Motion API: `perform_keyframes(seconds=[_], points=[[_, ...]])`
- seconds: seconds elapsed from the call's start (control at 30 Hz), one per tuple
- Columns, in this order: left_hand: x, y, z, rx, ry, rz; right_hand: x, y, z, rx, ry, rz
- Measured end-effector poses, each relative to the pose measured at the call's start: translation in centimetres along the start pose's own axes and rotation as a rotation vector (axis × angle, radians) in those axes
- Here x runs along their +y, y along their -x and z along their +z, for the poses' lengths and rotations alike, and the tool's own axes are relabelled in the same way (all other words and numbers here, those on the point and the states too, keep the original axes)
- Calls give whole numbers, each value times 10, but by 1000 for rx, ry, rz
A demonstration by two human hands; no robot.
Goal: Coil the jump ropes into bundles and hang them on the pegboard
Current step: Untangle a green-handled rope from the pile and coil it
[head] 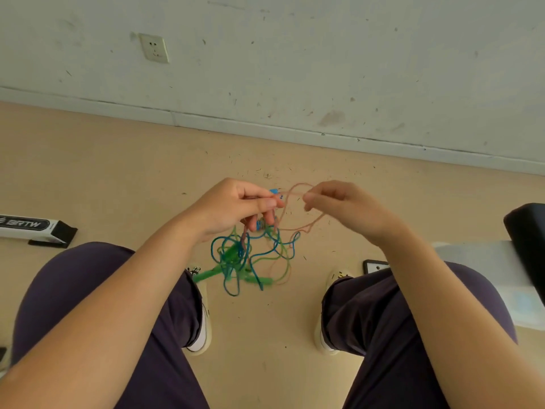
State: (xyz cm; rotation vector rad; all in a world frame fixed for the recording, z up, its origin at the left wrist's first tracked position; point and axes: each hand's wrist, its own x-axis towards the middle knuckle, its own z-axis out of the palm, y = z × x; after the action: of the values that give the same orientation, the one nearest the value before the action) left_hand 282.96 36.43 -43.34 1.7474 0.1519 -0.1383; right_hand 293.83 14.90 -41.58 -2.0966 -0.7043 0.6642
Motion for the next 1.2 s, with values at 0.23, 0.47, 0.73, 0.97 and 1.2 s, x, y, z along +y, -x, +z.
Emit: perform_keyframes(seconds=[0.23, 0.47, 0.73, 0.97, 1.2], points=[[0, -2, 8, -51, 17, 12, -3, 0, 11, -37, -98, -125], [3, -2, 9, -67, 89, -5, -10, -3, 24, -125, -103, -37], [-9, -2, -3, -172, -377, -161, -5, -1, -11, 313, -464, -103], [-1, 1, -3, -68, -47, -54, -1, 2, -7, 7, -457, -34], [-2, 0, -3, -181, -116, -76, -1, -1, 3, 37, -228, -82]])
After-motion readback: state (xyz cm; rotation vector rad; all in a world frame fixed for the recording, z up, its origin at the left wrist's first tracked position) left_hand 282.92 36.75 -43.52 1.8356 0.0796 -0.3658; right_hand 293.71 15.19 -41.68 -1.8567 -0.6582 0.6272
